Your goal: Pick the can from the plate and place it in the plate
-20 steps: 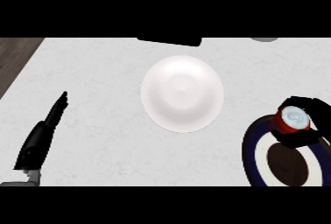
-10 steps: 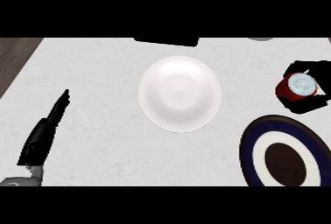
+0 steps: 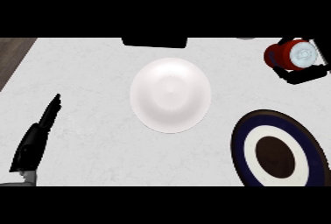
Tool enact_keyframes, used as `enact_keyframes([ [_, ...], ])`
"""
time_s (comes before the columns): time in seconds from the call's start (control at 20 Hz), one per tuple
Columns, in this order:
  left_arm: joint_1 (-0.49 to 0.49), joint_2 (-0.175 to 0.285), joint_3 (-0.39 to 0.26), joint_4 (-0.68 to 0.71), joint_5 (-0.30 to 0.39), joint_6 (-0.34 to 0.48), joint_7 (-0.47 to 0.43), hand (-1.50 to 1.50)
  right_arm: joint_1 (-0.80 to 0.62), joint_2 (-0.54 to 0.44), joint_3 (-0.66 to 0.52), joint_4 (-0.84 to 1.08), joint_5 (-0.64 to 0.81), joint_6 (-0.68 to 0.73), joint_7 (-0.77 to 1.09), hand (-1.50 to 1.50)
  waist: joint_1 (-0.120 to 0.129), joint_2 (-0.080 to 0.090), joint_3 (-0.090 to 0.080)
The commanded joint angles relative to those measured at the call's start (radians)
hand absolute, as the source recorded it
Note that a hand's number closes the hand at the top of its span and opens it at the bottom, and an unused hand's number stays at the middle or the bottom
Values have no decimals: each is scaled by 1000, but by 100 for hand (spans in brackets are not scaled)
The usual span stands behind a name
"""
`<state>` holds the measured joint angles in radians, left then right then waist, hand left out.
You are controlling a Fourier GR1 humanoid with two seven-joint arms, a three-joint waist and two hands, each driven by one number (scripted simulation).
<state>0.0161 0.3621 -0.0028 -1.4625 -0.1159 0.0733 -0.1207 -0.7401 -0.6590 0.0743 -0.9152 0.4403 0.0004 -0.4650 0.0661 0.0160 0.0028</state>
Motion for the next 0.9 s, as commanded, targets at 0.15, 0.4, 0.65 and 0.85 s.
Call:
enact_keyframes([
  [0.15,19,-22,17,40,-20,20,-30,0,-120,96,18,-8,-54,148,-97,150,-53,-15,-3],
  [0.4,28,25,60,-31,12,-29,20,0,-216,217,44,-1,-43,172,-12,150,-50,-15,-3],
  [0.65,44,-23,41,-30,-31,9,18,0,-198,348,90,-53,-6,151,101,150,-58,-16,-3],
  [0.85,76,-40,40,-65,-33,8,29,0,-253,435,111,-48,15,171,231,150,-56,-17,-3],
])
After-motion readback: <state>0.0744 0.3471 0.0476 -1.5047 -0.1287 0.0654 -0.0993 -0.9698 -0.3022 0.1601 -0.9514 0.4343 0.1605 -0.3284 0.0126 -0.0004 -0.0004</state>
